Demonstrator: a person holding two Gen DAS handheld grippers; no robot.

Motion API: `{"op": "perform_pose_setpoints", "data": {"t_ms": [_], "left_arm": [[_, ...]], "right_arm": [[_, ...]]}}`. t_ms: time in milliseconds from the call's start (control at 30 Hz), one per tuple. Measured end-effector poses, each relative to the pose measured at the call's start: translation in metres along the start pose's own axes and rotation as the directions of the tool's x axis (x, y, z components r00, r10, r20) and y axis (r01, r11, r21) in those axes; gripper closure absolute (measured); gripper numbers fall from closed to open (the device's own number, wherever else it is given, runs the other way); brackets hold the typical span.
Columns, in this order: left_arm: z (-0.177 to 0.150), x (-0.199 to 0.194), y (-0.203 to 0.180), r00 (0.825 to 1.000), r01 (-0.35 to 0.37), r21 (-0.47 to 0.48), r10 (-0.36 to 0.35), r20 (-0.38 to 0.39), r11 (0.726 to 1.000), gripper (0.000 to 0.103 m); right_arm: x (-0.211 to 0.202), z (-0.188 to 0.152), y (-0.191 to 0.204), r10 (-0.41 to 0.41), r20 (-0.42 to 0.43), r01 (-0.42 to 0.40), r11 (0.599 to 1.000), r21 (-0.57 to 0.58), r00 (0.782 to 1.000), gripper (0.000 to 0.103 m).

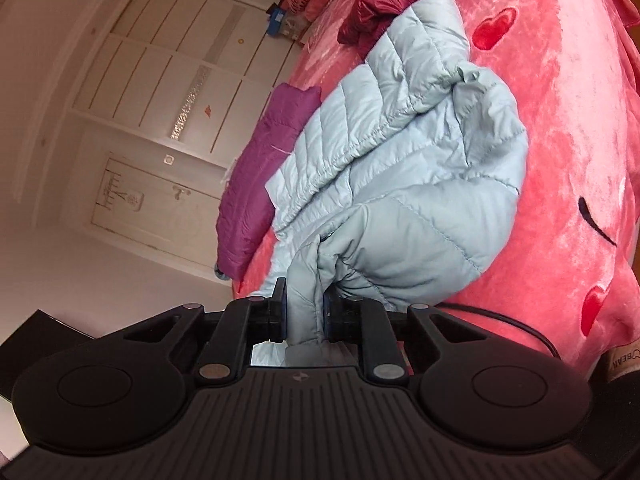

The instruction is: Fold large clothes

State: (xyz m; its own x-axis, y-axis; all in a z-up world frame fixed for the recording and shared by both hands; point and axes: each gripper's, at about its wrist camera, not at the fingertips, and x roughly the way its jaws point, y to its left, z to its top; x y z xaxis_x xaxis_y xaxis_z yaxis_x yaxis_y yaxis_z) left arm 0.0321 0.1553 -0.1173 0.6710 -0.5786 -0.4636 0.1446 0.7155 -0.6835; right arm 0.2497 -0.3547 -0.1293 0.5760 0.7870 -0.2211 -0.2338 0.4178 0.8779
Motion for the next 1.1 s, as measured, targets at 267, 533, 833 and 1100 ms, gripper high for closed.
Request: {"op": "perform_pose_setpoints", "data": {"t_ms": [267,533,833,1100], "left_arm": [[0.057,0.016,0.002,0.989,0.087,-0.061,-0.079,0.122,0.994,0.094],[0.113,0.055,0.014,0.979,0.062,-0.107,-0.04,0.199,0.992,0.094],[0.155,0.128,0.033,0.978,-0.087,-0.125,0.109,0.176,0.988,0.093],[0.17,0.168,0.047,0.97,-0.166,-0.14,0.187,0.157,0.976,0.085]], "right_arm": [[0.008,0.05,0.013,0.099,0.113,-0.097,0.995,-0.021,0.989,0.083],[0.036,0.11,-0.011,0.127,0.269,-0.149,0.987,0.063,0.955,0.083],[0.088,0.152,-0.062,0.019,0.364,-0.088,0.981,0.173,0.931,0.083],[0.114,0.159,-0.112,0.011,0.392,-0.133,0.949,0.286,0.92,0.064]]}}
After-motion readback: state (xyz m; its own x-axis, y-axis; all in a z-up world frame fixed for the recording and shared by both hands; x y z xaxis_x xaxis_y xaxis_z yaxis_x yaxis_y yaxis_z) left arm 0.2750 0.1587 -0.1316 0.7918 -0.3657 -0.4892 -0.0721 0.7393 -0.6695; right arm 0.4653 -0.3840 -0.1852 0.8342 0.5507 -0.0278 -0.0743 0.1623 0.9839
